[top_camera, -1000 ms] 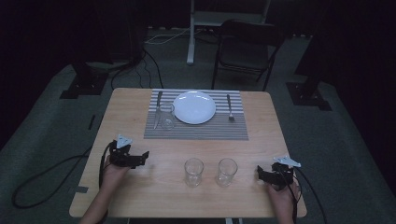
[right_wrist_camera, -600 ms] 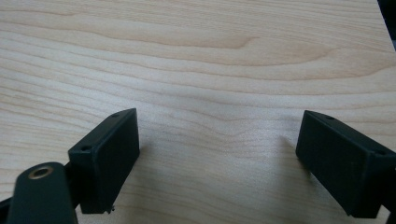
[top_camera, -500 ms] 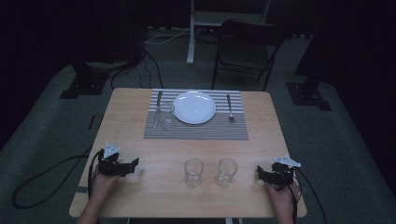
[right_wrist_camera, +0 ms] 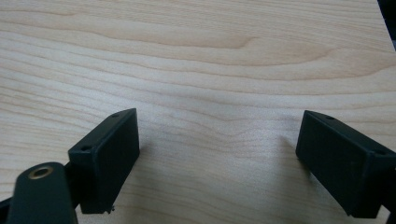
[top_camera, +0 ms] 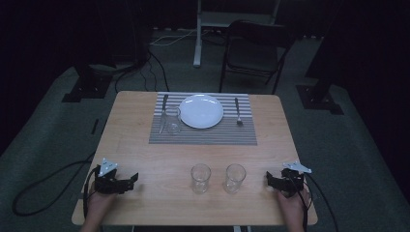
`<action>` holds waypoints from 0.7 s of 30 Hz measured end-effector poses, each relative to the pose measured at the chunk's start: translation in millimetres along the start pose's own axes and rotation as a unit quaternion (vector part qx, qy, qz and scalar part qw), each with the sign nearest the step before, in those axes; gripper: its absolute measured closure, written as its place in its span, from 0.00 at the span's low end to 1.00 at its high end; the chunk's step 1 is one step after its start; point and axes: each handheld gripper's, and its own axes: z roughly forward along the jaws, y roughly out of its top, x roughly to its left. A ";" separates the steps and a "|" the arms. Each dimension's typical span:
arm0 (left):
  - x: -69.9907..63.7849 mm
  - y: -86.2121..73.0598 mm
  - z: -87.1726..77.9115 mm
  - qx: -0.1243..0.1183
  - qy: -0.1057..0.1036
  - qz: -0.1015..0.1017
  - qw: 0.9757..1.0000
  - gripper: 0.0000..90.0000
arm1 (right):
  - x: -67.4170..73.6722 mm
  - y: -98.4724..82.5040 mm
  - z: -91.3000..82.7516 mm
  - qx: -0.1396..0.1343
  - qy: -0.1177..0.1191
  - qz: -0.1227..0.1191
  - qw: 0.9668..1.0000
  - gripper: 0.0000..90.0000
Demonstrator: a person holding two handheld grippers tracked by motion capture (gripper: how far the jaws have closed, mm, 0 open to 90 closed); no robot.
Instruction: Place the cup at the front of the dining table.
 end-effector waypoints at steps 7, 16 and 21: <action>2.6 -10.8 -5.2 0.002 -0.002 0.003 1.000 0.00 | 0.0 0.0 0.0 0.000 0.000 0.000 1.000 0.15; 4.2 -22.4 -24.3 -0.017 0.012 0.000 1.000 0.00 | -0.1 0.0 0.0 0.000 0.000 0.000 1.000 0.15; 11.5 -30.1 -33.9 -0.021 0.026 0.002 0.999 0.00 | -0.1 0.0 0.0 0.000 0.000 0.000 1.000 0.15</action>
